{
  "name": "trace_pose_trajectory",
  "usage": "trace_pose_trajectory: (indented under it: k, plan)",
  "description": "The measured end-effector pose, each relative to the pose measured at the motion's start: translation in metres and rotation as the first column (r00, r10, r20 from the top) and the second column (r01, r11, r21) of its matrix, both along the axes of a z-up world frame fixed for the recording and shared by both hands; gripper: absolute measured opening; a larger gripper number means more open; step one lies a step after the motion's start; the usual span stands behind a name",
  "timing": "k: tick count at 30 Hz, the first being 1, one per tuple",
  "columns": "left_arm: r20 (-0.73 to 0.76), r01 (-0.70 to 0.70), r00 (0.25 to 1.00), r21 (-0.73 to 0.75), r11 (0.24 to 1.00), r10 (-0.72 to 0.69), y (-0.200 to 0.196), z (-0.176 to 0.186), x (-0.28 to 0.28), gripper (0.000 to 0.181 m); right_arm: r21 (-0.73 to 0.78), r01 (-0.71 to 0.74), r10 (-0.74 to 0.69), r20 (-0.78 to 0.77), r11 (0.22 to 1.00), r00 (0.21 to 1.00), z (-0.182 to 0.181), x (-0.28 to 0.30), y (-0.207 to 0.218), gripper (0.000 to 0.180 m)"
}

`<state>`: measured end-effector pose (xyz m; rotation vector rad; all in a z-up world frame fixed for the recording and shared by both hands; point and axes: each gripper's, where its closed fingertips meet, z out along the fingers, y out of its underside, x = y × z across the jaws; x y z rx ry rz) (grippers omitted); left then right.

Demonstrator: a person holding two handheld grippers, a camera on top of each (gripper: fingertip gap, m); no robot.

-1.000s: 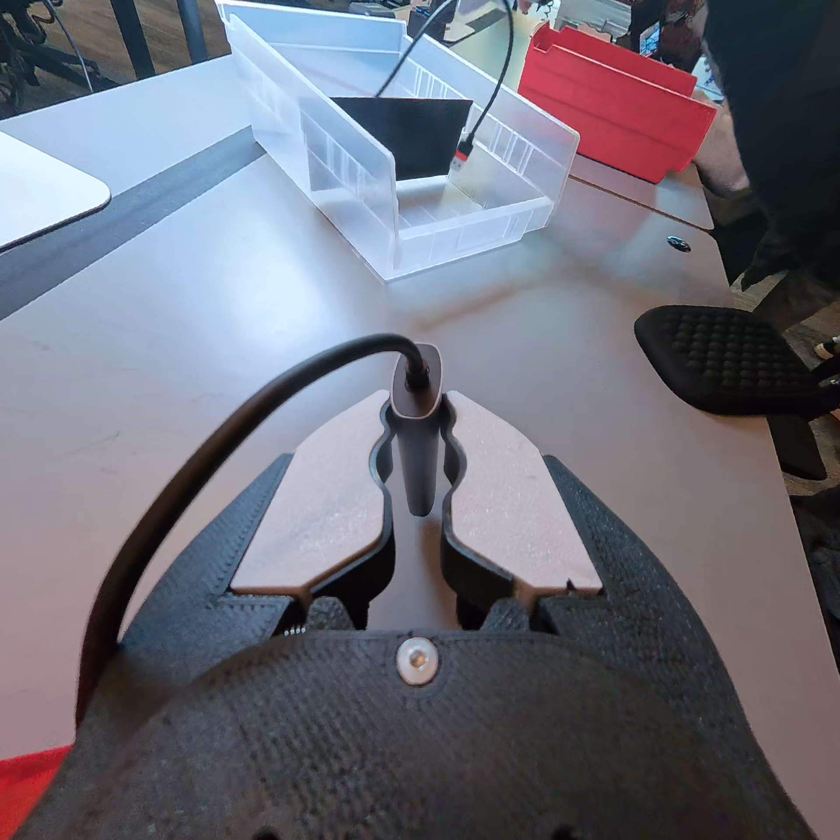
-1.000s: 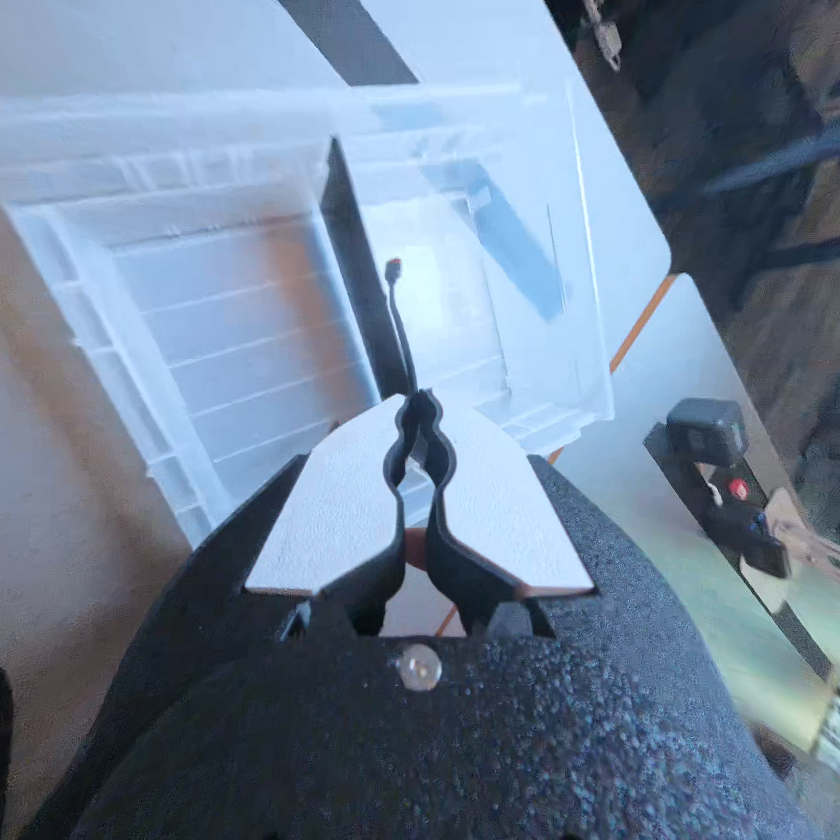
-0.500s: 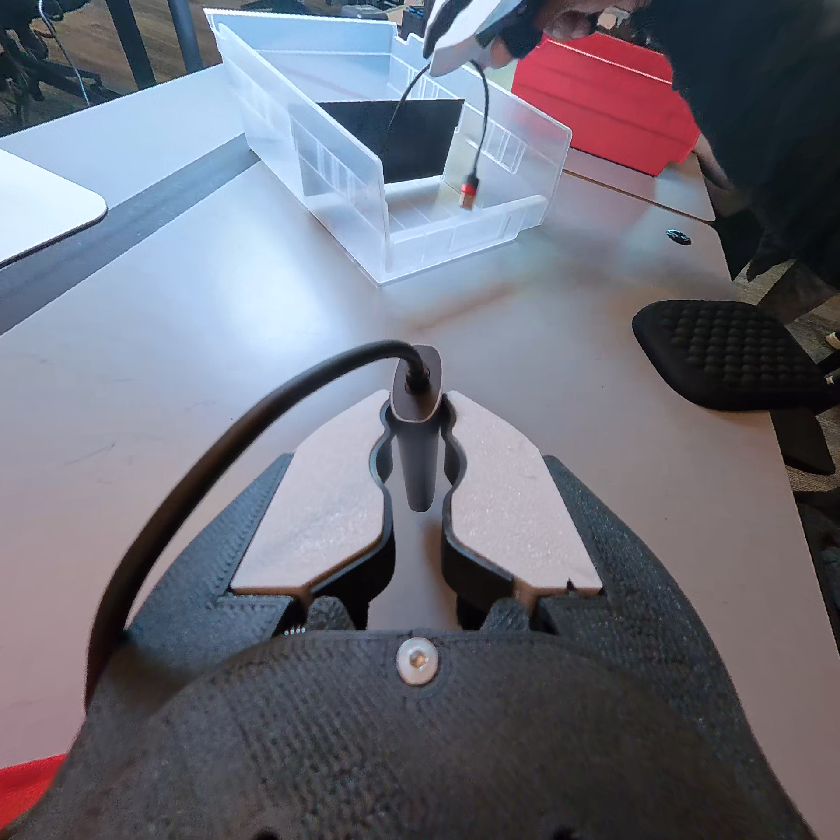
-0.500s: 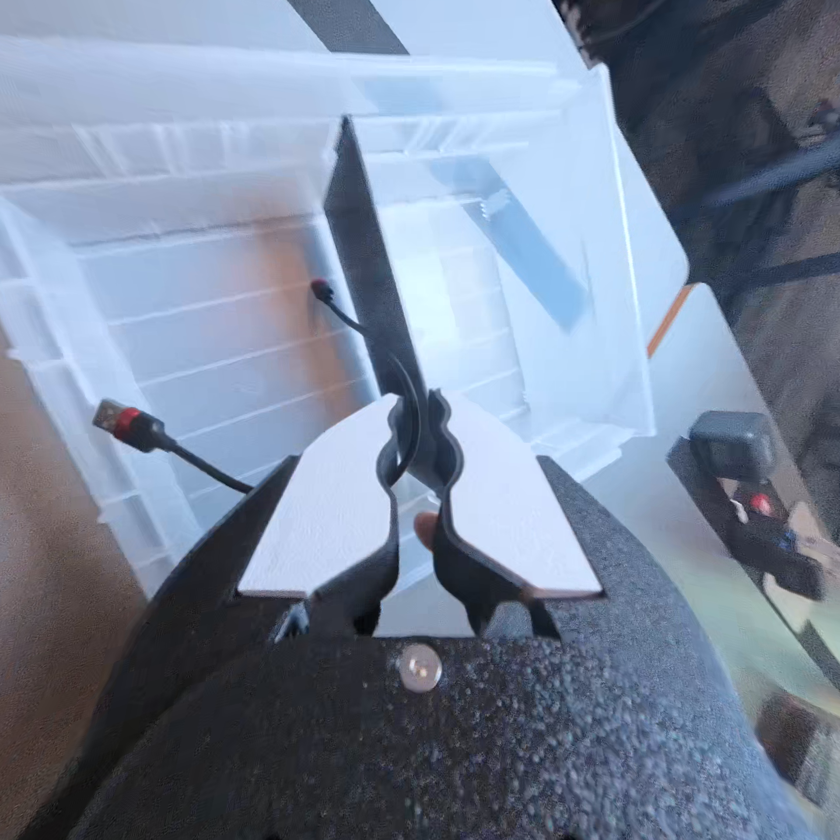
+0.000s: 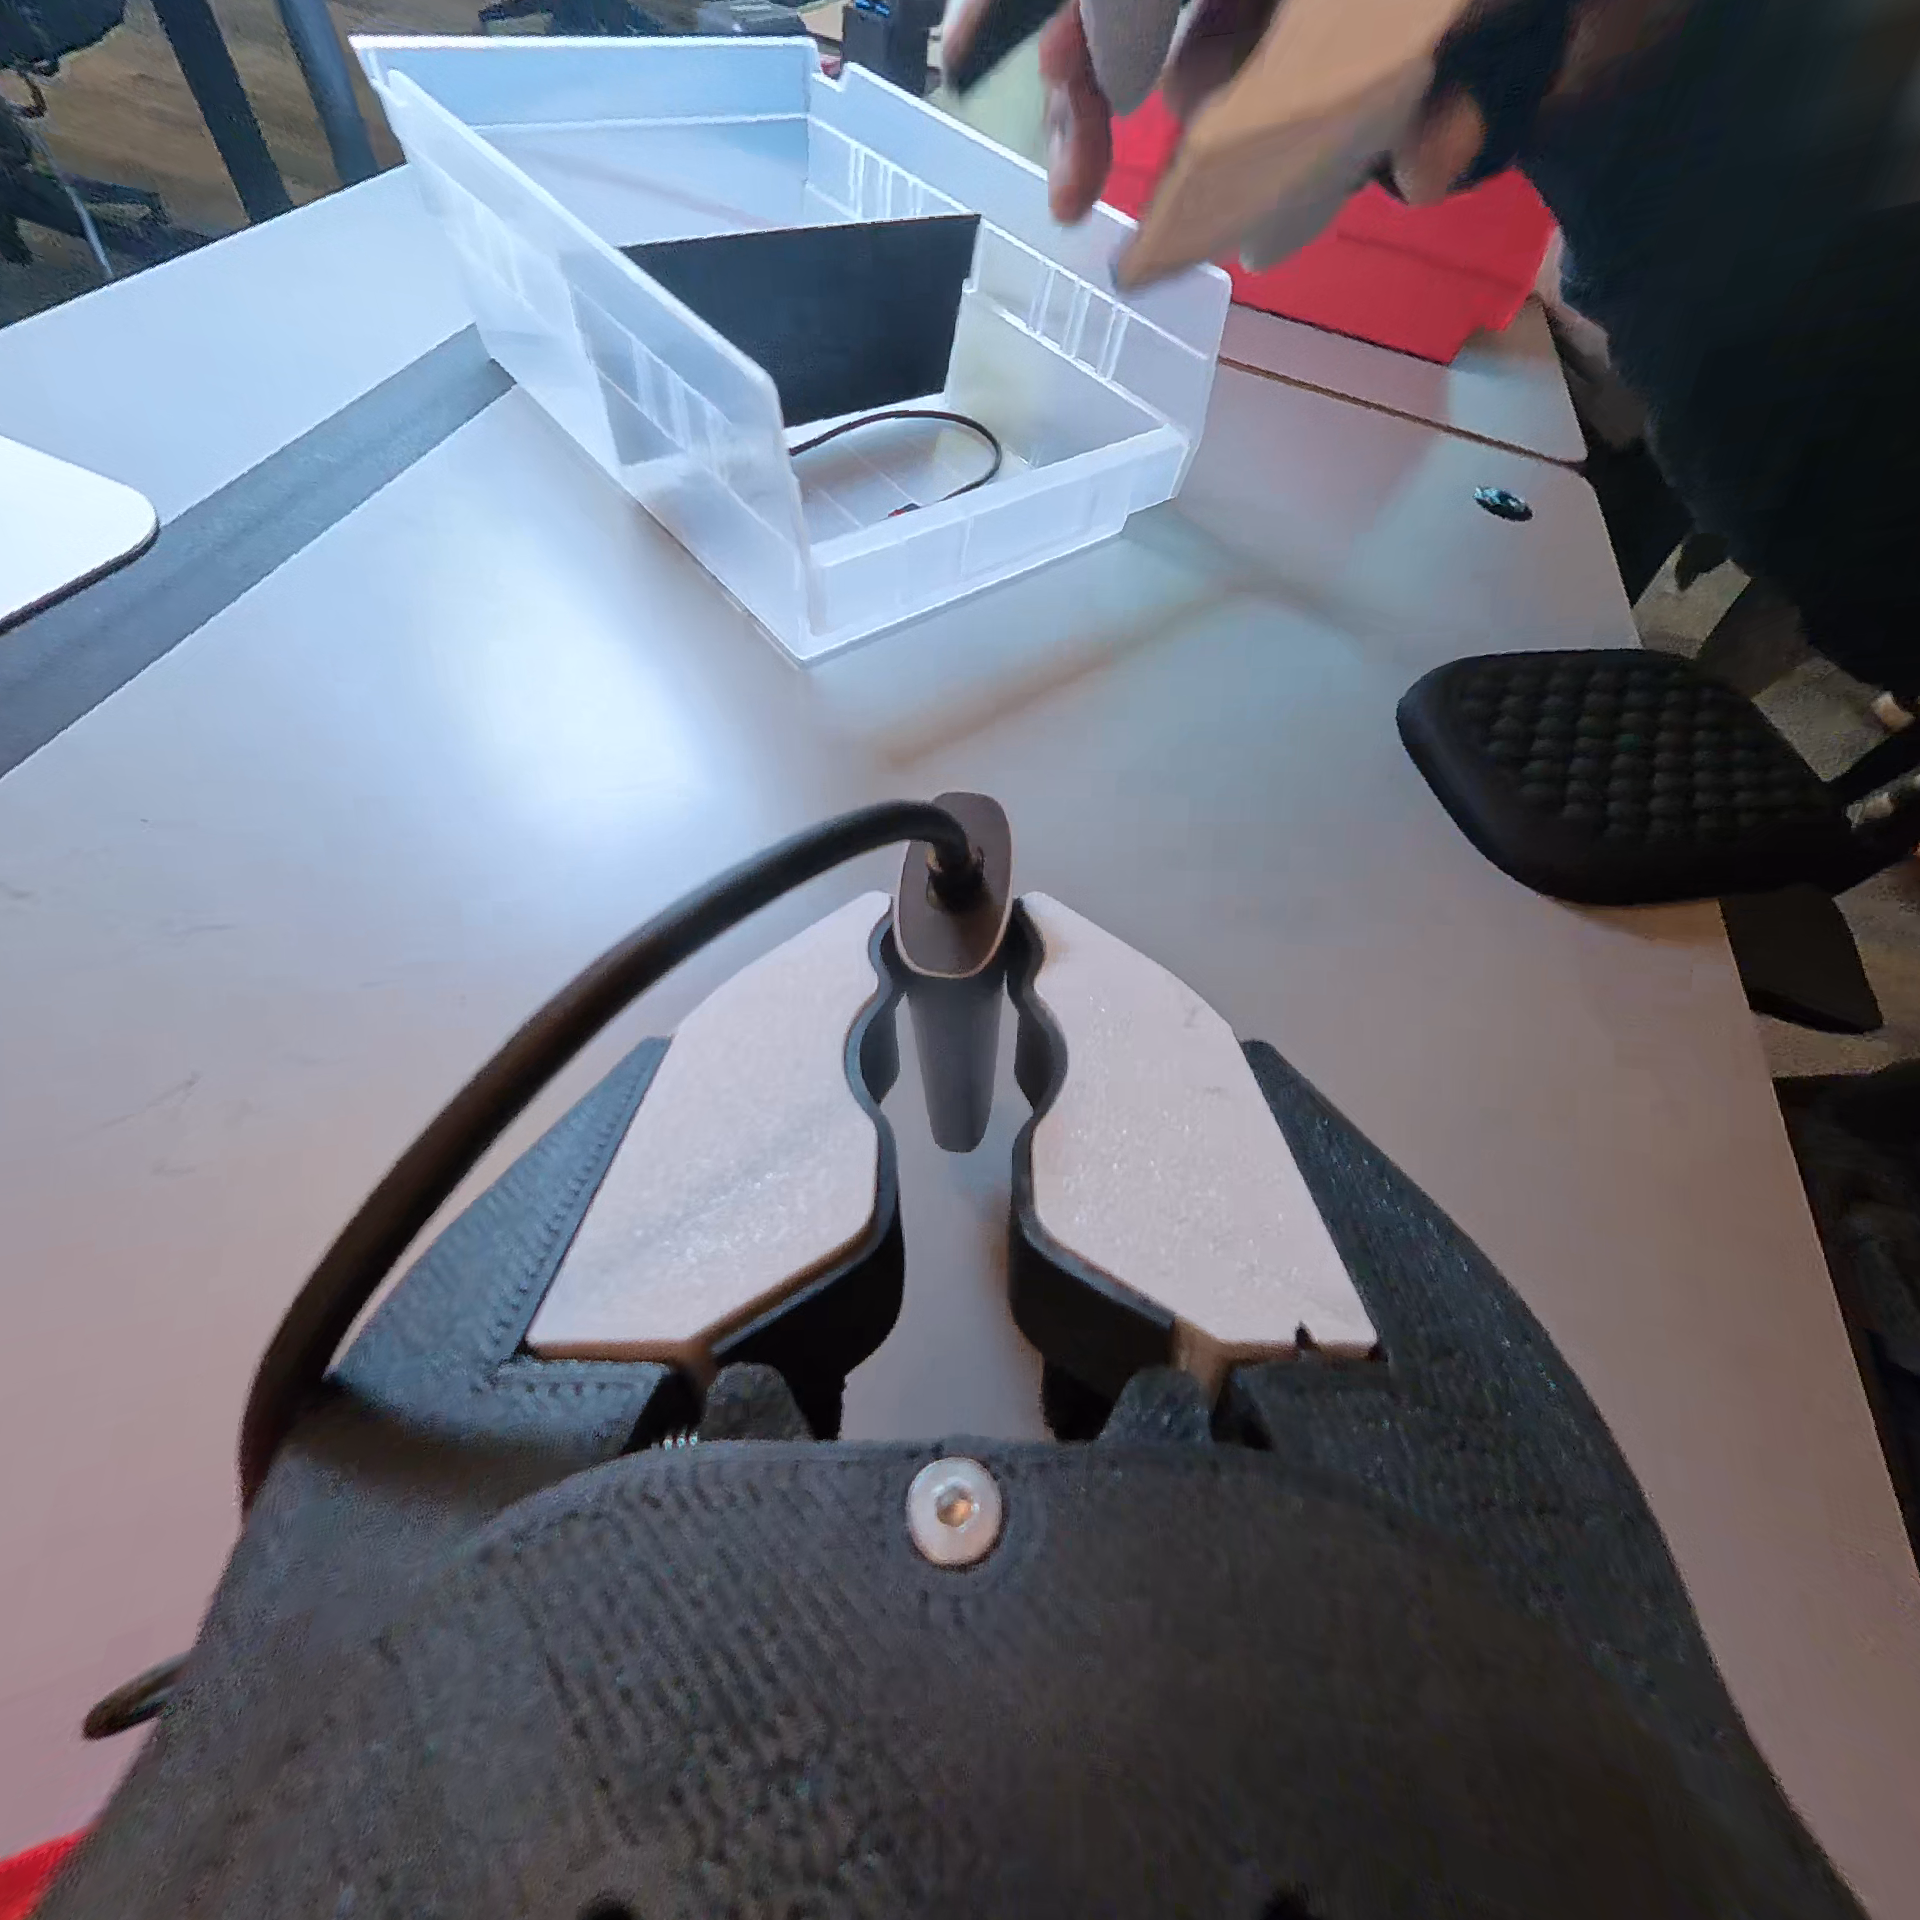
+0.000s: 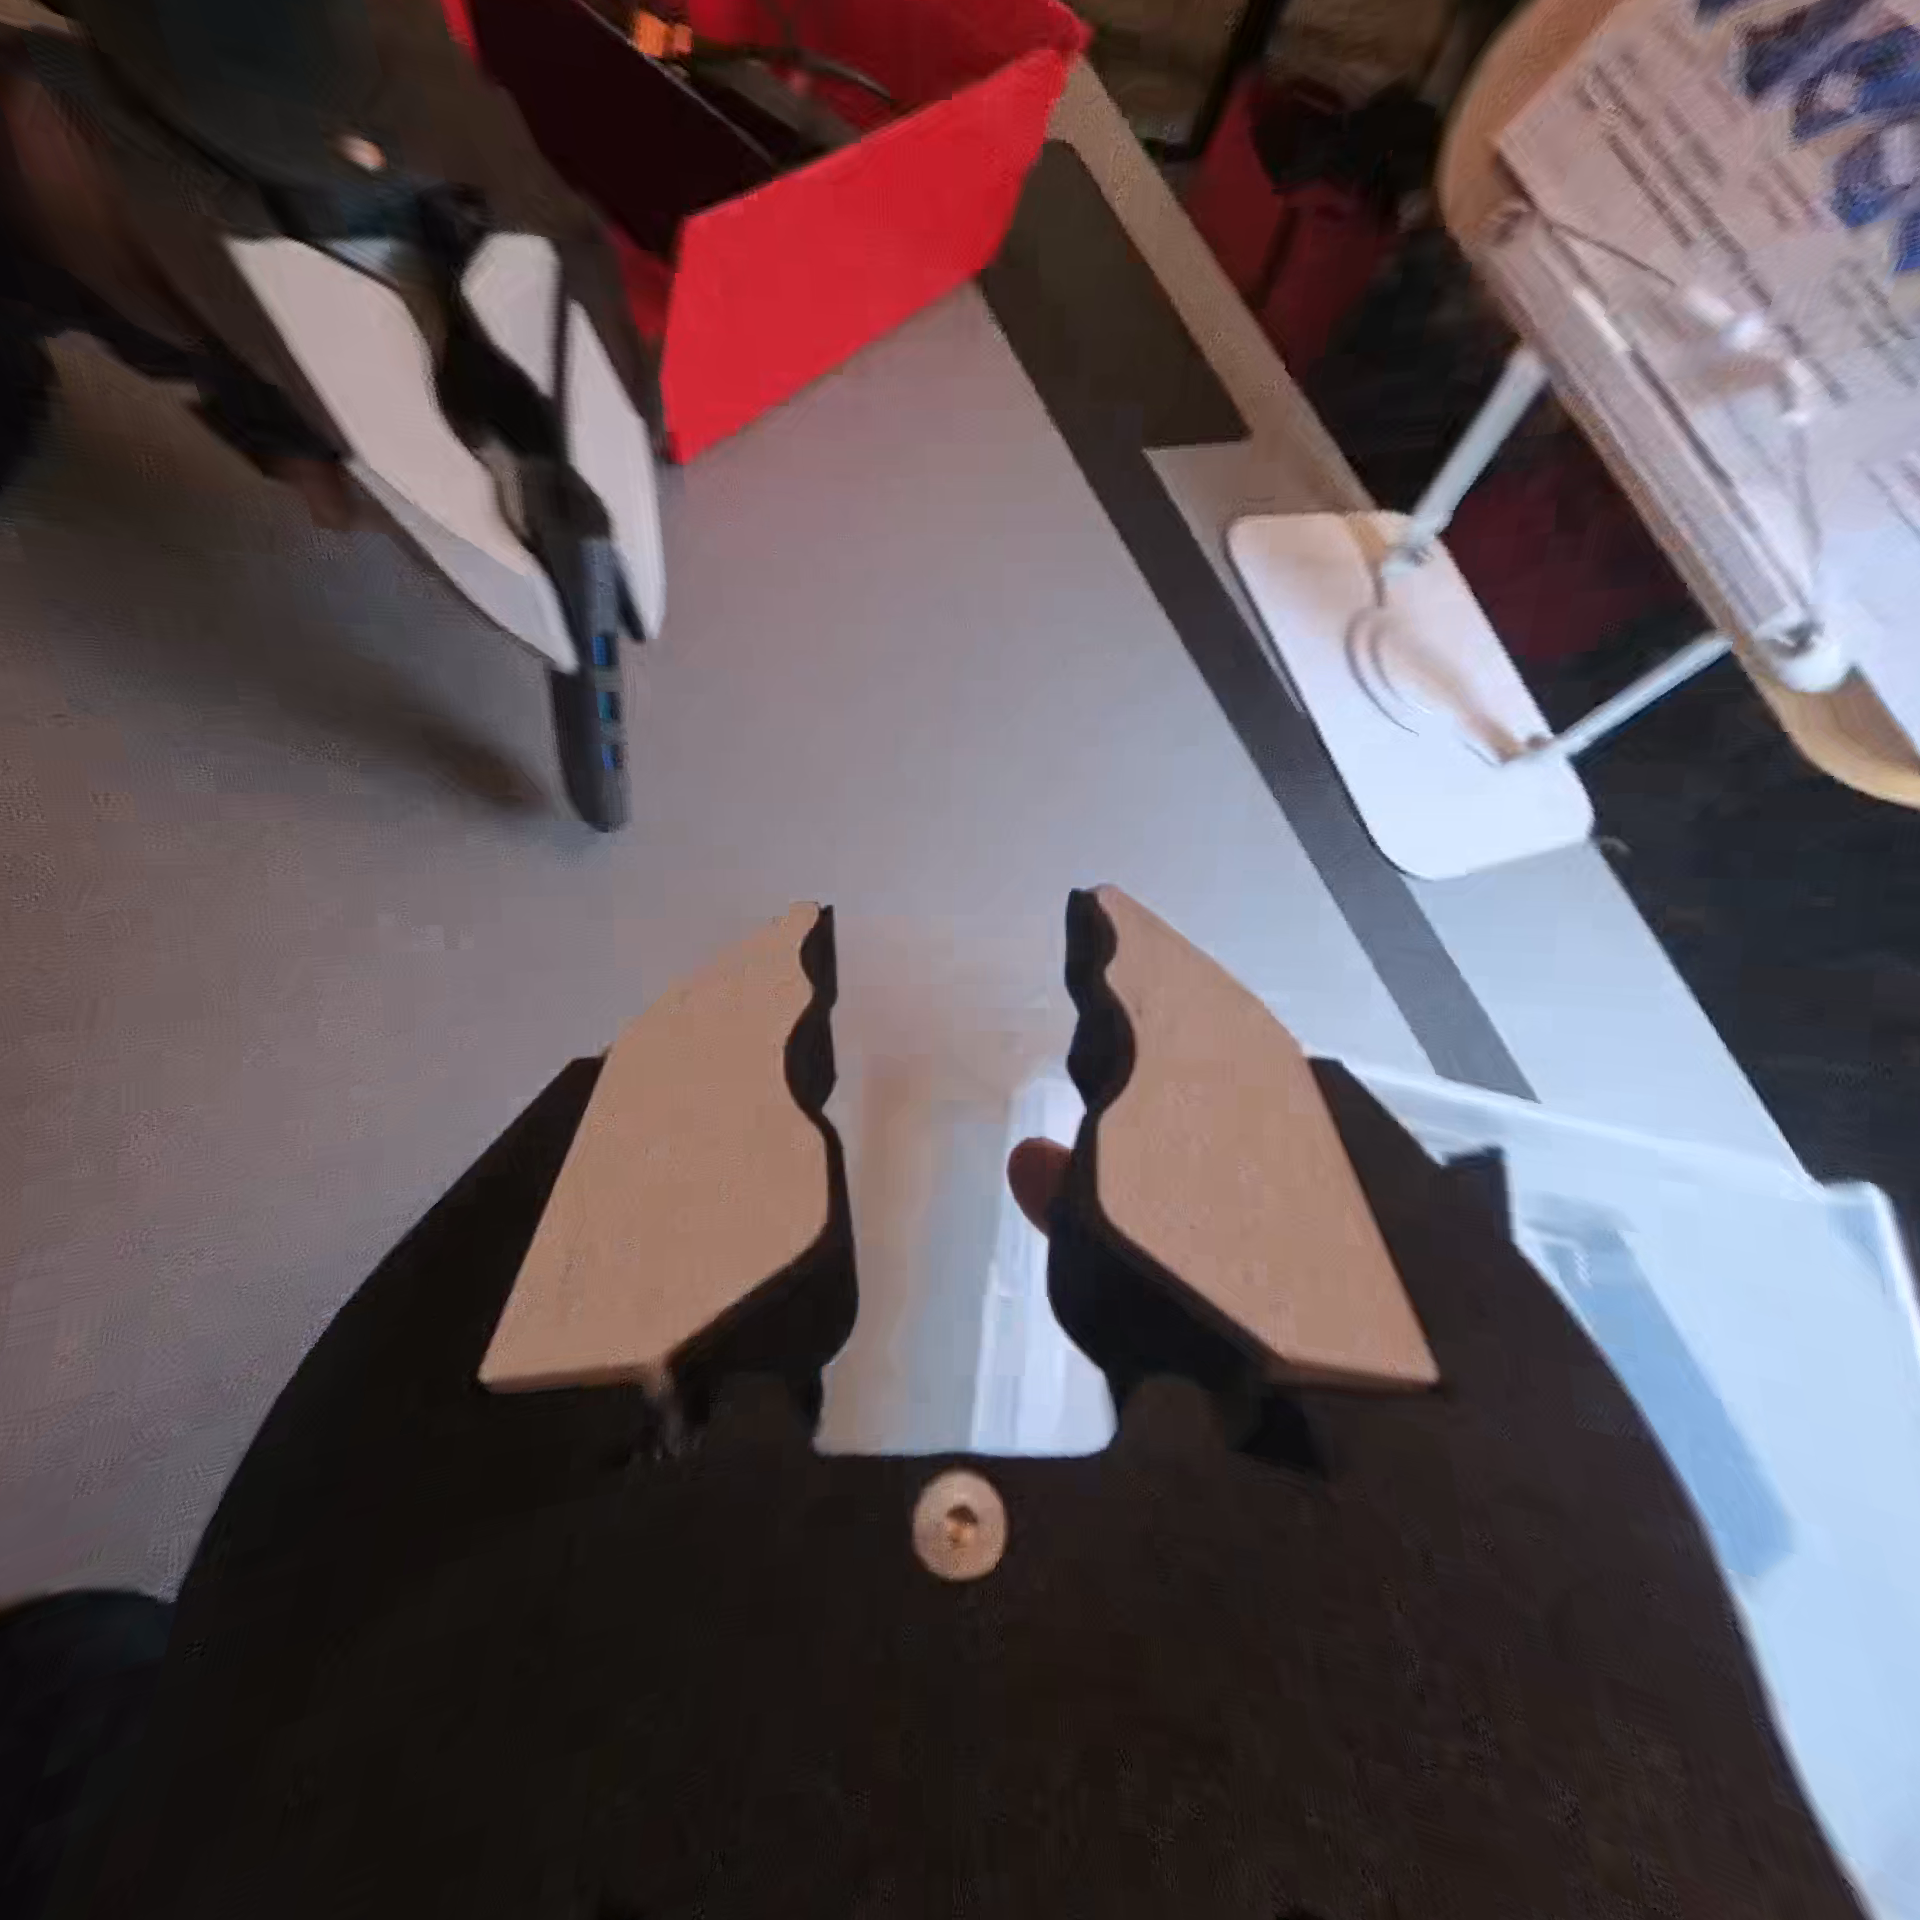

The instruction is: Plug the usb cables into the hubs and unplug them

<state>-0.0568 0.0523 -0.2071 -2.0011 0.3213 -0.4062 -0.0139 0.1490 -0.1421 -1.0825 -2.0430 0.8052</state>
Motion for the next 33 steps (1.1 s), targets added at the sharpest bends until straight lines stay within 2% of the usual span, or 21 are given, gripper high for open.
trace_pose_trajectory:
  k: [3, 6, 8, 9, 12, 15, 18, 20, 23, 27, 30, 33]
  plan:
    - [-0.1, 0.056, 0.993, -0.004, 0.998, -0.056, -0.002, 0.001, 0.02, 0.018, -0.054, -0.201, 0.204, 0.055, 0.978, 0.977, -0.015, -0.003, -0.075, 0.041]
    - [-0.24, 0.092, 0.967, 0.008, 0.996, -0.088, -0.003, 0.003, 0.039, 0.018, -0.091, -0.301, 0.311, 0.143, 0.949, 0.939, -0.033, -0.008, -0.119, 0.036]
    - [-0.338, 0.127, 0.933, -0.013, 0.992, -0.124, -0.007, -0.003, 0.046, 0.018, -0.041, -0.339, 0.339, 0.214, 0.94, 0.916, -0.043, -0.007, -0.124, 0.016]
    - [-0.354, 0.128, 0.928, 0.011, 0.992, -0.116, -0.008, -0.002, 0.048, 0.018, -0.029, -0.359, 0.356, 0.223, 0.933, 0.907, -0.042, -0.006, -0.125, 0.016]
    - [-0.263, 0.142, 0.958, 0.093, 0.985, -0.113, -0.012, 0.02, 0.05, 0.02, -0.032, -0.365, 0.363, 0.209, 0.931, 0.908, -0.022, 0.0, -0.12, 0.016]
    - [-0.171, 0.127, 0.981, 0.186, 0.974, -0.095, -0.02, 0.05, 0.044, 0.036, 0.015, -0.289, 0.284, 0.143, 0.957, 0.948, 0.021, 0.007, -0.088, 0.016]
    - [-0.089, 0.089, 0.994, 0.234, 0.968, -0.07, -0.032, 0.067, 0.034, 0.039, 0.102, -0.131, 0.125, 0.059, 0.986, 0.99, 0.068, 0.017, -0.033, 0.016]
    - [-0.056, 0.068, 0.997, 0.232, 0.97, -0.056, -0.039, 0.065, 0.029, 0.039, 0.183, -0.005, -0.001, 0.03, 0.983, 1.0, 0.091, 0.025, 0.012, 0.016]
    - [-0.036, 0.042, 0.999, 0.191, 0.981, -0.036, -0.049, 0.044, 0.025, 0.037, 0.265, 0.178, -0.189, 0.015, 0.948, 0.982, 0.108, 0.034, 0.08, 0.016]
    - [-0.007, 0.015, 1.0, 0.134, 0.991, -0.014, -0.06, 0.014, 0.021, 0.032, 0.382, 0.367, -0.413, 0.043, 0.848, 0.91, 0.093, 0.042, 0.171, 0.016]
    - [0.047, -0.021, 0.999, 0.135, 0.991, 0.015, -0.064, 0.01, 0.016, 0.028, 0.428, 0.43, -0.51, 0.086, 0.795, 0.856, 0.056, 0.038, 0.22, 0.016]
    - [0.085, -0.08, 0.994, 0.167, 0.983, 0.066, -0.062, 0.014, 0.005, 0.025, 0.441, 0.47, -0.567, 0.114, 0.765, 0.816, 0.008, 0.025, 0.252, 0.016]
